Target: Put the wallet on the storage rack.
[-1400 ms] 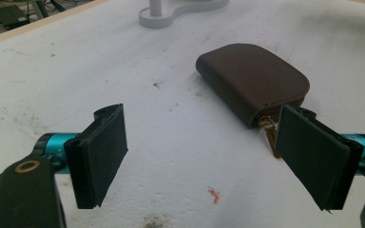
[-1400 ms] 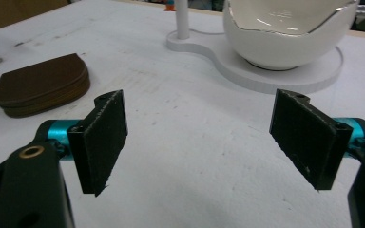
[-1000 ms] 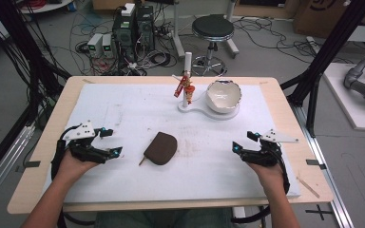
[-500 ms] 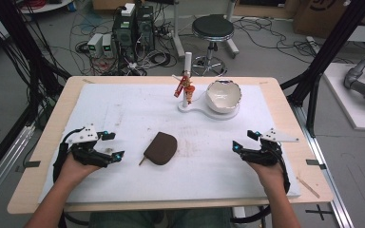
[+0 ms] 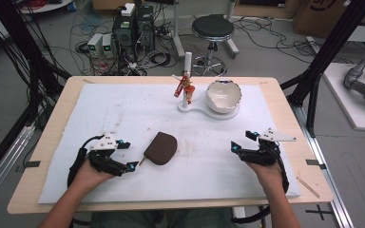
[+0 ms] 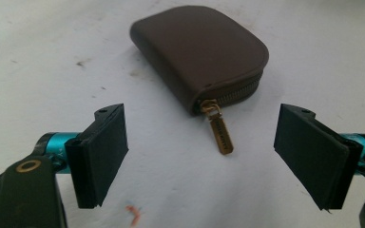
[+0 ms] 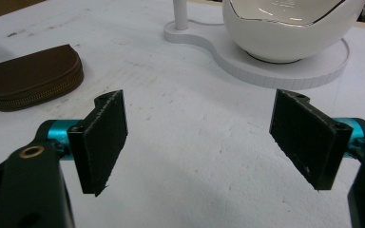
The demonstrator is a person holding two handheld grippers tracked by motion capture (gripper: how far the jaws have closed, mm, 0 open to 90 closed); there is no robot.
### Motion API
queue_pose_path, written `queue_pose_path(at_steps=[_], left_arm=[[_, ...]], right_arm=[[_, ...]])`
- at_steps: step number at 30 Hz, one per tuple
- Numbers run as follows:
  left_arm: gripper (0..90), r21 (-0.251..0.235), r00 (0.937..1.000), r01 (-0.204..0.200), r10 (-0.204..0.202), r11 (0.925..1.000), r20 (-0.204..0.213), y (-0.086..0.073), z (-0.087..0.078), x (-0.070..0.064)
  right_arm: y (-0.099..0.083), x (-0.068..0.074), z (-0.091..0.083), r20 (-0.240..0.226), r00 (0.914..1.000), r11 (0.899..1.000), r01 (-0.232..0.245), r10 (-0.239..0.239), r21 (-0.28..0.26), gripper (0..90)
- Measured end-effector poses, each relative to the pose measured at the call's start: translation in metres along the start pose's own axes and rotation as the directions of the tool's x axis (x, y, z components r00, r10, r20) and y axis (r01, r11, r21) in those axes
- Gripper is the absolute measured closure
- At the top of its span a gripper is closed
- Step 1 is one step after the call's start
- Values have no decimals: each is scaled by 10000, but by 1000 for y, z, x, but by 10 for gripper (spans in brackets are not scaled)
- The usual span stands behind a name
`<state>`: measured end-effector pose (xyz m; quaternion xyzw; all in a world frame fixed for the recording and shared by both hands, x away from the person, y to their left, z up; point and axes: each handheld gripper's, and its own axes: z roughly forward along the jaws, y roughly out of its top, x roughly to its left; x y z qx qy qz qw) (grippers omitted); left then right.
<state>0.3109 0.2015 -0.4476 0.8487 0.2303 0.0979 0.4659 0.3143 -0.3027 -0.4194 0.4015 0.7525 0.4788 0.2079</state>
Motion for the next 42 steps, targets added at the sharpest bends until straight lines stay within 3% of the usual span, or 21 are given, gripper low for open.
queue_pose_path(at_steps=[4,9,13,18,28,33,42], left_arm=[[204,444,10000,-65,67,9990,-60,-2,12,-6],[233,622,9990,-148,174,9980,-423,-1,14,-8],[288,866,9971,-415,468,9954,-602,0,18,-12],[395,1156,9969,-444,516,9923,-598,1,21,-13],[584,1092,9983,-493,524,9928,-261,3,23,-14],[687,1118,9979,-542,579,9922,-303,5,25,-15],[794,1160,9967,-641,694,9912,-421,5,24,-16]], right_arm=[[0,1,0,8,10000,10000,9,-9,26,204],[0,1,1,-5,10000,10000,57,-57,45,204],[0,1,3,10,10000,9999,58,-58,113,205],[0,0,3,27,10000,9999,68,-68,146,205],[-1,-2,3,92,10000,9999,-29,27,166,206],[-1,-3,4,128,9994,9992,-321,318,243,207],[0,-2,4,79,9995,9994,-293,291,184,207]])
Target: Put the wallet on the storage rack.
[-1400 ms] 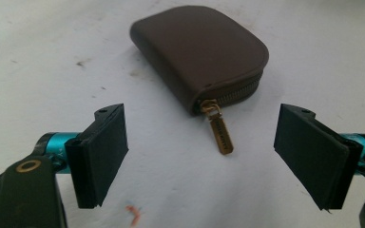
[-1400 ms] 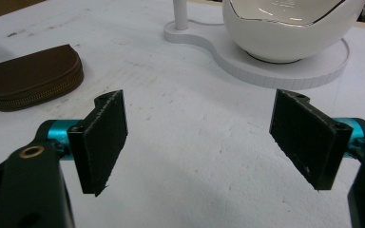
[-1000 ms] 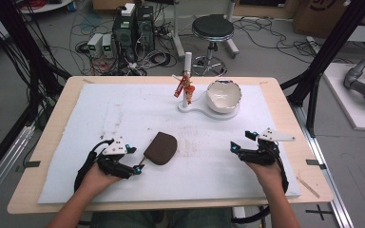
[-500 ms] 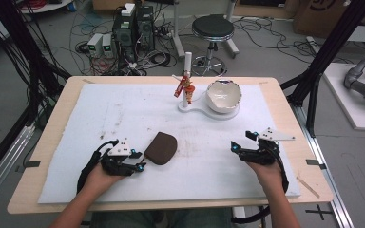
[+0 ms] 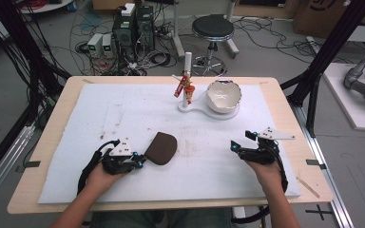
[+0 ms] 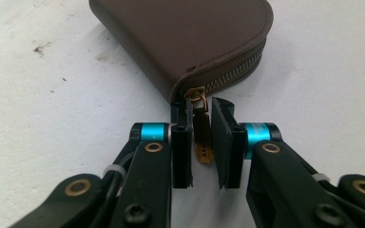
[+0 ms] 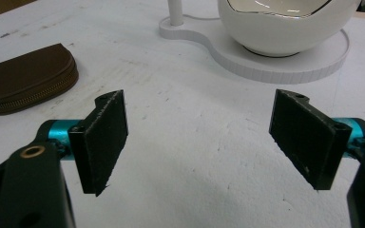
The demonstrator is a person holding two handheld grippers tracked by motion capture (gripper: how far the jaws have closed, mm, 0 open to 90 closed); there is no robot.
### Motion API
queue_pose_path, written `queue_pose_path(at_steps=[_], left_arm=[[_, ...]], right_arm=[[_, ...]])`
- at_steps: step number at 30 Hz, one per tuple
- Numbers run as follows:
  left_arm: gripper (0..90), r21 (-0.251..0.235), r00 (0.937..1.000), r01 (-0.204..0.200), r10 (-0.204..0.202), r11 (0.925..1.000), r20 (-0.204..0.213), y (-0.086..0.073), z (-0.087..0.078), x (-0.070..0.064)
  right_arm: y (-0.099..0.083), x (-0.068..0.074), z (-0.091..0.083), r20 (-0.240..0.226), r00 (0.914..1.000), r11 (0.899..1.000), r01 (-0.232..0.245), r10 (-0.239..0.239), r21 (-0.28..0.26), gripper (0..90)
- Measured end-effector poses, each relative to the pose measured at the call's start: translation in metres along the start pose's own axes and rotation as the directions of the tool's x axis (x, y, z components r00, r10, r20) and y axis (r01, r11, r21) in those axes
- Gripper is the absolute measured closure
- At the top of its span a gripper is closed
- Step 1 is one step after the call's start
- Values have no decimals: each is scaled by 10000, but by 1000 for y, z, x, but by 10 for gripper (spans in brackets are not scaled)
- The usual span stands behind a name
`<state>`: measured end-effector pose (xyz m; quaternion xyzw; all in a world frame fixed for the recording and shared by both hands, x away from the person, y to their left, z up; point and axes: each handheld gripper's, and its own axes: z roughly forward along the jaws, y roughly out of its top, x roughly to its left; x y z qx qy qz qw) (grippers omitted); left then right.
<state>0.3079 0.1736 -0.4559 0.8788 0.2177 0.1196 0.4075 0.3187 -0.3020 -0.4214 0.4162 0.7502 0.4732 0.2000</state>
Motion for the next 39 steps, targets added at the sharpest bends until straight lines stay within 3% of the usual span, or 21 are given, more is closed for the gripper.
queue_pose_path(at_steps=[7,16,22,26,31,35,39], left_arm=[[809,-33,9999,-140,140,9999,-7,-1,0,0],[882,142,9974,-719,719,9973,-9,1,0,-2],[885,-82,9979,-572,574,9983,294,-1,-2,3],[885,-697,9980,-131,173,9975,603,1,-9,6],[885,-1843,9954,366,-195,9822,935,8,-23,9],[885,-2489,9953,402,-169,9677,948,17,-33,9],[885,-2835,9960,141,116,9589,889,30,-47,14]], right_arm=[[0,0,0,29,10000,10000,-8,8,-31,207],[0,1,0,53,10000,10000,-59,59,-32,208],[0,2,0,45,10000,10000,-52,53,-81,208],[0,0,-1,61,9999,9999,-111,112,-131,208],[0,0,-1,71,10000,9999,-59,60,-127,208],[1,0,-1,55,10000,9998,-35,36,-216,208],[1,-1,-4,2,10000,9994,-21,22,-353,208]])
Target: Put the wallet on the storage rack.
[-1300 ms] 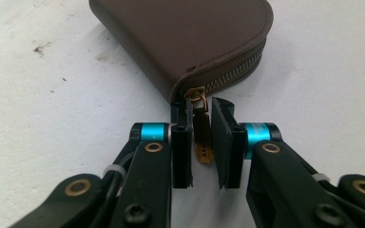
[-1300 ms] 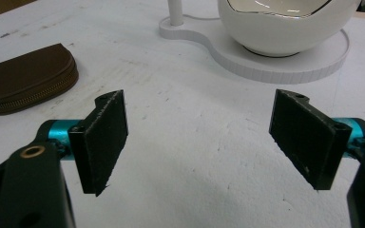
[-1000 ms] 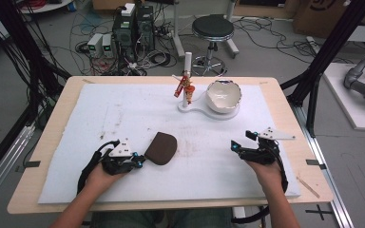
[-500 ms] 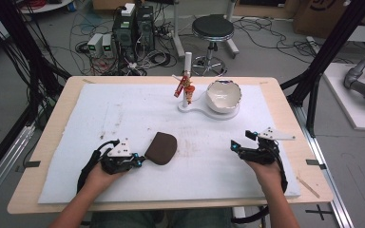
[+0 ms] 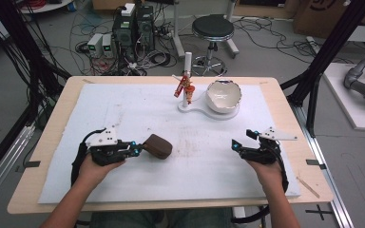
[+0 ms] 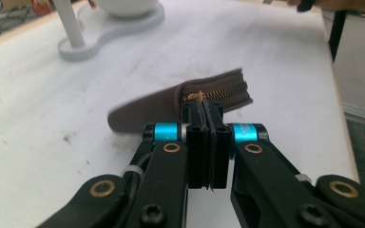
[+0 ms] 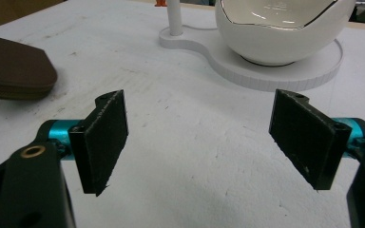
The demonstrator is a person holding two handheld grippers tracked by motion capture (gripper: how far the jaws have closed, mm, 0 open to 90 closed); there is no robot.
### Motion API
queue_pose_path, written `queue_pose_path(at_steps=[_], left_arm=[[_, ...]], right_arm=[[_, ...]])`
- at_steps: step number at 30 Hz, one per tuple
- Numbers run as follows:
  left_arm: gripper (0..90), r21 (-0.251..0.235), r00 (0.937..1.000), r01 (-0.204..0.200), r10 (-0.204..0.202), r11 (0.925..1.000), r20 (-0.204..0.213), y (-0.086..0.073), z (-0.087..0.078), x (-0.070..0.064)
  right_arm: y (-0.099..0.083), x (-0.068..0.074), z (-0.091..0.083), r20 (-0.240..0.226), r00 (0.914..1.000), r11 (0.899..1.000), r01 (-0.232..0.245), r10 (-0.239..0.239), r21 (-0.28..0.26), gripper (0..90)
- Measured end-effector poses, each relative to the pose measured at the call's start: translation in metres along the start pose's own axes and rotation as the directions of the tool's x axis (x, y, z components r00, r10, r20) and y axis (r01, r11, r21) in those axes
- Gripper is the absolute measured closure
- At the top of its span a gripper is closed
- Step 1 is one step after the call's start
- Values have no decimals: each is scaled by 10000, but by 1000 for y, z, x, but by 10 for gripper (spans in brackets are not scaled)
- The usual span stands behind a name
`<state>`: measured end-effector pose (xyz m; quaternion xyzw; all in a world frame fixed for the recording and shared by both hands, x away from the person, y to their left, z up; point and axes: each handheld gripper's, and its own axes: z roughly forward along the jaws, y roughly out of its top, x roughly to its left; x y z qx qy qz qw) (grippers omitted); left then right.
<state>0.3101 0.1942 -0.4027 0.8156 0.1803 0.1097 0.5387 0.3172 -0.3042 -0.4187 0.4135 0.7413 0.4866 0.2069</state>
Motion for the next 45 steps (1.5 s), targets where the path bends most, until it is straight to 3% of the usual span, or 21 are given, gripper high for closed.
queue_pose_path(at_steps=[5,14,32,45], left_arm=[[885,-255,9998,-42,37,9997,-191,13,-7,3],[885,-762,10000,9,-8,9971,12,36,1,5],[885,-1228,9999,-47,58,9924,86,95,45,21],[884,-1432,9999,-70,55,9897,-109,139,75,36]], right_arm=[[0,-2,-2,13,10000,9999,-63,63,-81,208],[0,-2,-3,-23,10000,9999,-84,84,-145,209],[-5,-3,-16,-129,9997,9990,-224,220,-378,208],[-13,-1,-24,-175,9997,9995,-162,158,-253,208]])
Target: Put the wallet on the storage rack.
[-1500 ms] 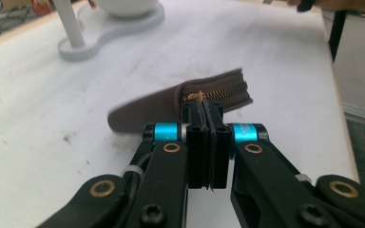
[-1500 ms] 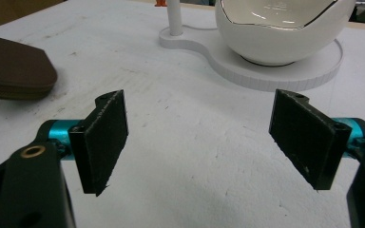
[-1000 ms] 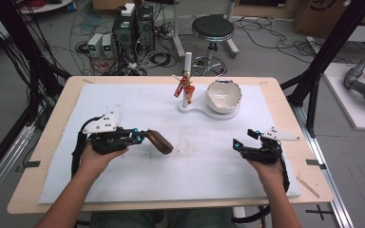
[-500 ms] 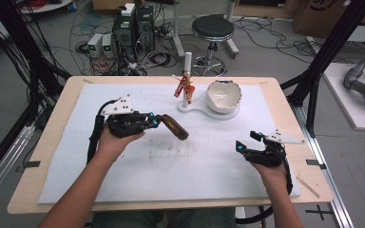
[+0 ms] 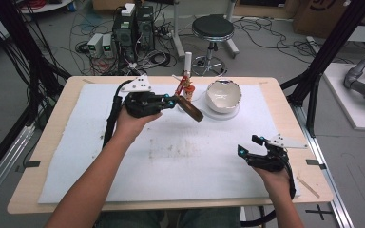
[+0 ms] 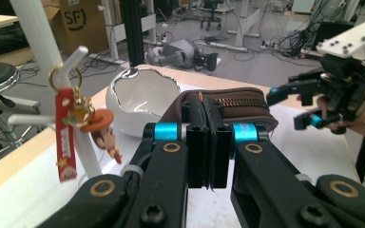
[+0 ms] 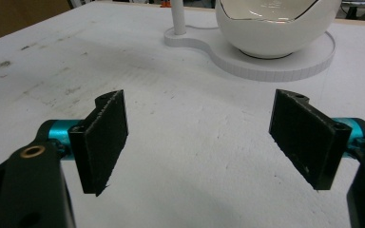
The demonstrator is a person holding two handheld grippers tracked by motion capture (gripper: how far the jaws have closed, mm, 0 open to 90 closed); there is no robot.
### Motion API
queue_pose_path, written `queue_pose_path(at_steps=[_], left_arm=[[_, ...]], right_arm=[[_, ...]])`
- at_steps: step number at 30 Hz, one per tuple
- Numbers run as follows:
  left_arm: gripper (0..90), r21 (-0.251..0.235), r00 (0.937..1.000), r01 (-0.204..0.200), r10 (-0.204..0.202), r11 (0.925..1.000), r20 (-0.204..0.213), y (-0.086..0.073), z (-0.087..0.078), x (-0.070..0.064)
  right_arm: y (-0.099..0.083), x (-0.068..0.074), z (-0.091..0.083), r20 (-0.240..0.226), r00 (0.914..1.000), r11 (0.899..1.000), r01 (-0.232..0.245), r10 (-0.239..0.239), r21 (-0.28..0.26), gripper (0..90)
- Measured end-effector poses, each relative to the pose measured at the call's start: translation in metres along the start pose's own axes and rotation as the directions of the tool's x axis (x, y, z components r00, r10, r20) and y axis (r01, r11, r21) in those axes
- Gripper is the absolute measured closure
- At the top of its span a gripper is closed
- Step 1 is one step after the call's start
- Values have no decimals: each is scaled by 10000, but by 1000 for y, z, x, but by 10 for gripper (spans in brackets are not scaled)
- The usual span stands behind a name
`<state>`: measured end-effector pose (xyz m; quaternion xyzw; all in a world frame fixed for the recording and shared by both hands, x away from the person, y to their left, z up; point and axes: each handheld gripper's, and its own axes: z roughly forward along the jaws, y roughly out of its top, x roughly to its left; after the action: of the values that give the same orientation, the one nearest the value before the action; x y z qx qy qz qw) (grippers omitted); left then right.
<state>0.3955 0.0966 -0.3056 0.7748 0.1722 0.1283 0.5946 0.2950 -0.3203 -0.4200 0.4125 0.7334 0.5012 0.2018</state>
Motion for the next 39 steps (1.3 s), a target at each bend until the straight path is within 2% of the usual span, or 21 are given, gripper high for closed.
queue_pose_path(at_steps=[8,11,17,24,27,35,39], left_arm=[[884,-201,9999,146,-145,9997,26,26,28,13],[884,-127,9998,179,-178,9998,25,33,42,16],[884,-181,9993,335,-333,9993,146,39,67,21],[884,-157,9976,689,-688,9975,100,41,102,27],[883,-49,9975,710,-709,9975,54,40,114,30],[884,291,9946,1025,-1019,9943,-200,29,143,40],[884,432,9931,1166,-1159,9922,-181,23,156,45]], right_arm=[[-1,2,0,-31,10000,10000,46,-46,79,208],[-1,3,1,-55,10000,9999,70,-70,91,208],[-2,2,1,-75,9999,9999,75,-74,141,208],[-1,3,1,-103,9999,9999,81,-80,124,208],[-2,2,1,-127,9999,9999,51,-50,112,208],[-2,0,3,-180,9998,9999,51,-49,111,208],[-3,1,4,-166,9998,9999,81,-79,146,208]])
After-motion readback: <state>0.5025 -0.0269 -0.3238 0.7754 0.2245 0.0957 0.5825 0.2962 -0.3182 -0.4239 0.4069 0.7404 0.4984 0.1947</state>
